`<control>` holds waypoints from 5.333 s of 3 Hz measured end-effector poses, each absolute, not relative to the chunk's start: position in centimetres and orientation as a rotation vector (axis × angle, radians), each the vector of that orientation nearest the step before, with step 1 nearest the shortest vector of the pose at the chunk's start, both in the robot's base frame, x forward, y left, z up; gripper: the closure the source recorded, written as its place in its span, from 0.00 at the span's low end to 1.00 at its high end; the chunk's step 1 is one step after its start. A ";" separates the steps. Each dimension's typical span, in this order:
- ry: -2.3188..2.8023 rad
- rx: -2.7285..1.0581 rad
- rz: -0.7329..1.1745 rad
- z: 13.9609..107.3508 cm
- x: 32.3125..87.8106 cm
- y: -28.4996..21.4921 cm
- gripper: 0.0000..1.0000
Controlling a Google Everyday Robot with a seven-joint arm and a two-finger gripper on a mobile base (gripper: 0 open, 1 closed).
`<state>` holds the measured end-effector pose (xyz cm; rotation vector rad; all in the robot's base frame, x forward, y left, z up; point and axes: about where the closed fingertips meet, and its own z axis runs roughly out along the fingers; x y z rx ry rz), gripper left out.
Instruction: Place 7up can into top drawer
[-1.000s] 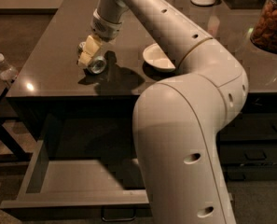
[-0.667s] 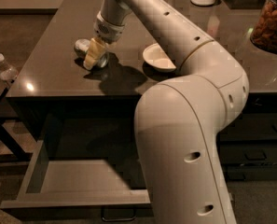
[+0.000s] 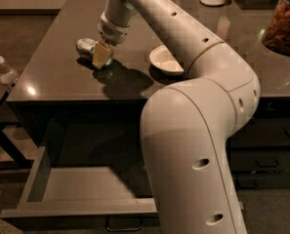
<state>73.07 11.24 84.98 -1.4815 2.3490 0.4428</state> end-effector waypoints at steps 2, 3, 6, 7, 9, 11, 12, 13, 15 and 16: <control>2.349 -1.482 0.443 85.0 73.1 11.2 1.00; 2.322 -1.493 0.430 85.4 72.9 11.4 1.00; 2.344 -1.487 0.406 85.4 67.3 8.6 1.00; 2.337 -1.473 0.403 86.6 66.1 8.5 1.00; 2.400 -1.353 0.412 87.8 57.7 7.5 1.00; 2.416 -1.338 0.391 88.8 55.0 7.0 1.00; 2.458 -1.282 0.388 89.4 50.9 6.3 1.00; 2.569 -1.207 0.380 87.3 45.4 5.0 1.00; 2.622 -1.176 0.435 84.5 44.1 4.9 1.00; 2.699 -1.115 0.506 79.8 41.7 4.6 1.00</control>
Offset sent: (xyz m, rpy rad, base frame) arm 0.0000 0.0000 0.0000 0.0000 0.0000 0.0000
